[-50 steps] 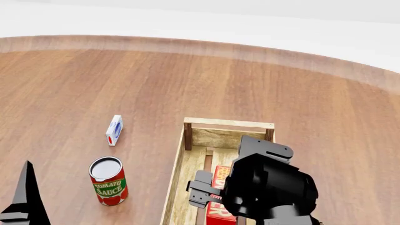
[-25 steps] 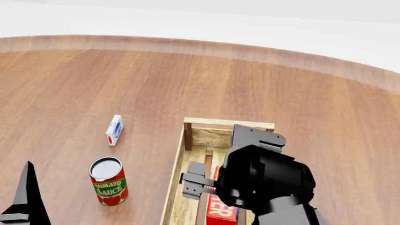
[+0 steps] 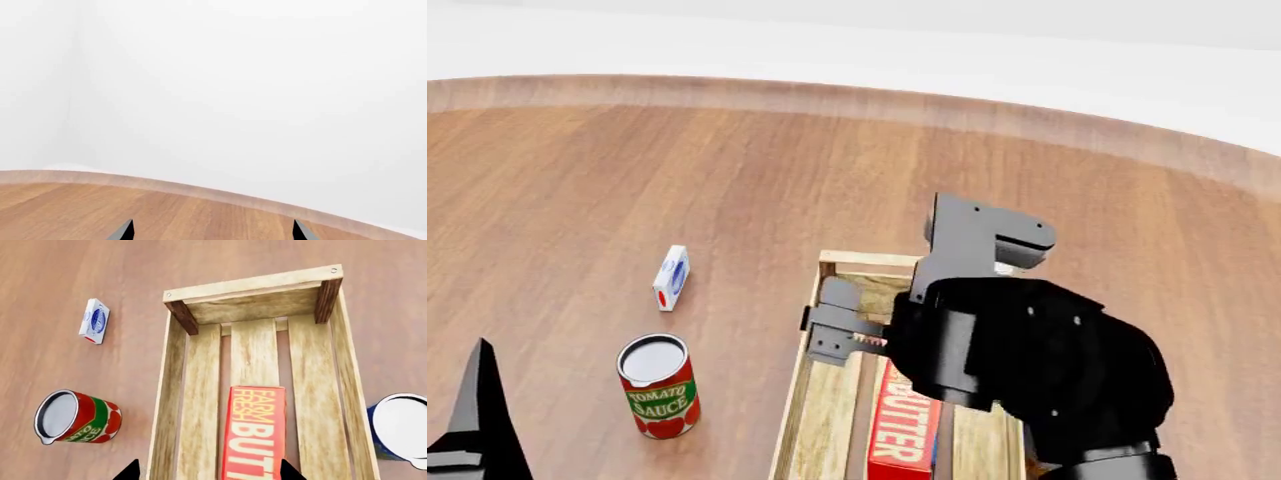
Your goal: Pick up the butter and put it in the tray.
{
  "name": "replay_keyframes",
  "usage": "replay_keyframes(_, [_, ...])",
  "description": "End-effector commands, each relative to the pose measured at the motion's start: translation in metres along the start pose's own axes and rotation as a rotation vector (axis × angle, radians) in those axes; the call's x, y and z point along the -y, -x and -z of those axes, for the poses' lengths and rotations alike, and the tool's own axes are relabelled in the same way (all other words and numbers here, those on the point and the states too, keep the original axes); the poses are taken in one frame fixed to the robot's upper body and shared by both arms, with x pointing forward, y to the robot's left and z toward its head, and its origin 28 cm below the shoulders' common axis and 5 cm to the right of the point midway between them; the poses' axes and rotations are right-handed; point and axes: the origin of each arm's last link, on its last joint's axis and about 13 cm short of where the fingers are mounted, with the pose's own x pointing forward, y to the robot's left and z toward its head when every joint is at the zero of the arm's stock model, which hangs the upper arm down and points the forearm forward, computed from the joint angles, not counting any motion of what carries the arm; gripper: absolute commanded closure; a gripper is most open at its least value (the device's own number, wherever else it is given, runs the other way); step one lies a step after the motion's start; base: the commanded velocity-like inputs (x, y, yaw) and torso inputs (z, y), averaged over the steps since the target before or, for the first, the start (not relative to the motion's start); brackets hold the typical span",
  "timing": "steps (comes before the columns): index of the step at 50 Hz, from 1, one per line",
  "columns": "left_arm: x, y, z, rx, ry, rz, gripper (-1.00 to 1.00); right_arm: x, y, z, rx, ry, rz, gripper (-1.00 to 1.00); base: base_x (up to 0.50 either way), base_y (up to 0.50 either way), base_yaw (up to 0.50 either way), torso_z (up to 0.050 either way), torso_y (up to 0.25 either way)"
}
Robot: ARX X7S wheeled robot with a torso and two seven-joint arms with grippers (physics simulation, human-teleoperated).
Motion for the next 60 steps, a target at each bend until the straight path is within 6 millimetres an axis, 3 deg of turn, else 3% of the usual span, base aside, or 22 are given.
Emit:
replay_keyframes(1, [0.0,0.0,0.0,0.001,-0.001,0.001,-1.0,0.005,0.036,0.011,0.142,0.091,0.016,-1.0,0.0,0.0,0.0,0.0,0.0])
replay_keyframes(11, [0.0,0.001,0.001,0.0,-0.001,0.003,-1.0,0.006,0.053,0.032,0.332,0.149,0.005,-1.0,0.0,0.0,0.0,0.0,0.0])
replay_keyframes(19, [0.001,0.001,0.003,-0.001,-0.001,0.006,-1.0,0.019,0.04,0.06,0.522,0.21,-0.066,-1.0,0.0,0.0,0.0,0.0,0.0])
replay_keyframes(29, [0.001,0.002,0.003,-0.001,-0.002,0.009,-1.0,0.028,0.042,0.088,0.708,0.382,-0.061,-1.0,0.0,0.0,0.0,0.0,0.0])
replay_keyframes(44, [0.003,0.004,0.004,-0.003,-0.005,0.018,-1.0,0.042,0.055,0.127,0.884,0.485,0.108,-1.0,0.0,0.0,0.0,0.0,0.0])
replay_keyframes(60, [0.004,0.005,0.001,-0.001,-0.007,0.024,-1.0,0.052,0.058,0.183,0.875,0.483,0.145,-1.0,0.0,0.0,0.0,0.0,0.0])
